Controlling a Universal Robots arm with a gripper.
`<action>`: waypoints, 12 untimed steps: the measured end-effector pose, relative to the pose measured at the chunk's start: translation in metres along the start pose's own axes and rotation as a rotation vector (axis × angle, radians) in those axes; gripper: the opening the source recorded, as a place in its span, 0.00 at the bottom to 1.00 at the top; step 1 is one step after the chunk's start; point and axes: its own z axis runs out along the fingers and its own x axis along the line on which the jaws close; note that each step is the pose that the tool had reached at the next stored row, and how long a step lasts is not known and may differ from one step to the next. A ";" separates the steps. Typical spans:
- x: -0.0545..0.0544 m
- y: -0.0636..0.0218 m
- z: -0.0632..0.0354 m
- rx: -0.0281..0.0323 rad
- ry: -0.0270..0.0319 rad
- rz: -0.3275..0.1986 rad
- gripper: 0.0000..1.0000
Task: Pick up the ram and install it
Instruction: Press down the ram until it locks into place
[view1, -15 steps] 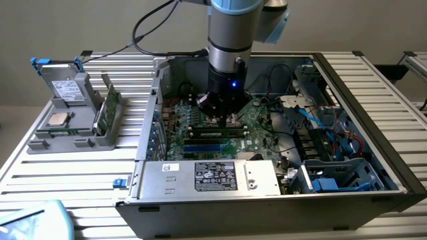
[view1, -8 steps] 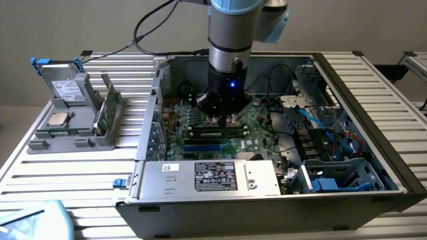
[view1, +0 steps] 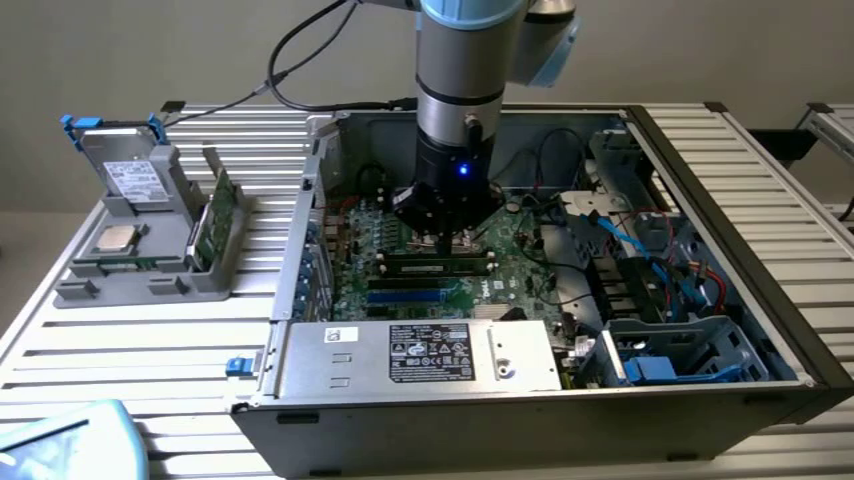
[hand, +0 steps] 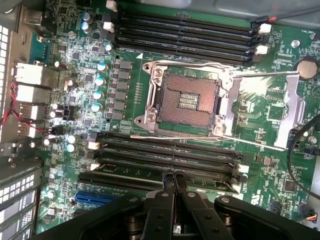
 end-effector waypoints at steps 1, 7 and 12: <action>0.000 -0.0001 -0.0001 0.0001 -0.0001 0.005 0.11; 0.000 -0.0004 -0.0002 -0.0007 -0.0014 0.045 0.11; 0.000 -0.0009 -0.0025 -0.0007 -0.0020 0.070 0.11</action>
